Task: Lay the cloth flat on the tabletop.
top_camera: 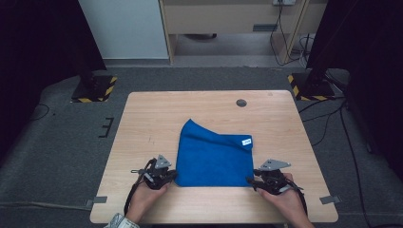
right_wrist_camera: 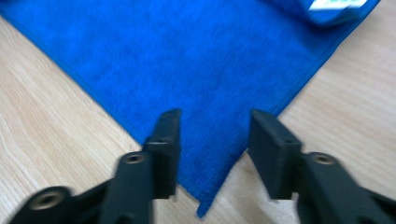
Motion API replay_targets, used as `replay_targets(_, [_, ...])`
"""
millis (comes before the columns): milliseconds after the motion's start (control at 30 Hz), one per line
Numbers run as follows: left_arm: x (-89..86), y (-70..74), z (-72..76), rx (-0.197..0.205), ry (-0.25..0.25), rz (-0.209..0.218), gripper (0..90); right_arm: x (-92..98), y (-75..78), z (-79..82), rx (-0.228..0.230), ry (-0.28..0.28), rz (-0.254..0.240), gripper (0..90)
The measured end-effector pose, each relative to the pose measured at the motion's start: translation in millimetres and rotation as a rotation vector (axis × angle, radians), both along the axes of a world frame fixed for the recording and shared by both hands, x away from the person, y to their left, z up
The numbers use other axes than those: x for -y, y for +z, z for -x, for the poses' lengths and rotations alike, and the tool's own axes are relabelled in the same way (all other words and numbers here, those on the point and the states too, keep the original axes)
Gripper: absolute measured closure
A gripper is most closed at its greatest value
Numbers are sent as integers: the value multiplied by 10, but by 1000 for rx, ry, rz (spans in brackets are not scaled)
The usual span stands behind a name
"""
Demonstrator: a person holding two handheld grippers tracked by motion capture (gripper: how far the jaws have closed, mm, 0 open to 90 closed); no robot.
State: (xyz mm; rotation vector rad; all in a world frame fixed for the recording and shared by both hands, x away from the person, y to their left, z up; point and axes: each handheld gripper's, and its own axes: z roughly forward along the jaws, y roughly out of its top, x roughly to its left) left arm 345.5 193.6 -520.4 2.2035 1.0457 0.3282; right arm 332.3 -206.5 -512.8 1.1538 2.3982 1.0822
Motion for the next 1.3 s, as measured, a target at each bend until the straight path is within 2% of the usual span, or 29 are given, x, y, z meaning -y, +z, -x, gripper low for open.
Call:
replay_targets(100, [7, -4, -3, 15, 9, -5, 691, 38, 61, -14, 38, -16, -21, 396])
replay_targets(200, [5, 1, -7, 29, 24, -5, 593, 75, 128, -79, 80, -31, -30, 400])
replay_targets(267, [-5, 15, -5, 41, 23, 7, 556, 95, 167, -145, 98, -31, -29, 437])
replay_targets(300, [-7, 24, -1, 52, 23, 12, 529, 108, 191, -230, 123, -35, -21, 468])
replay_targets(333, [-11, 36, 1, 63, 24, 13, 529, 108, 191, -230, 123, -35, -21, 468])
replay_targets(467, [-15, 98, 11, 111, 16, 38, 467, 130, 218, -449, 145, -42, -19, 558])
replay_targets(500, [-16, 105, 12, 118, 14, 45, 453, 128, 226, -523, 148, -40, -20, 593])
replay_targets(667, [-13, 86, -42, 135, 24, 68, 416, 37, 233, -794, 169, -21, -5, 648])
replay_targets(833, [-36, 18, -137, 135, 37, 77, 347, -132, 177, -1056, 148, 0, -23, 650])
replay_targets(967, [-40, -59, -194, 118, 35, 48, 342, -222, 128, -1122, 131, 17, -24, 655])
replay_targets(1100, [-6, -114, -200, 102, 19, 12, 340, -320, 65, -1180, 105, 33, 1, 654])
replay_targets(1300, [-2, -116, -193, 106, 21, 12, 339, -418, 35, -1272, 58, 67, 34, 749])
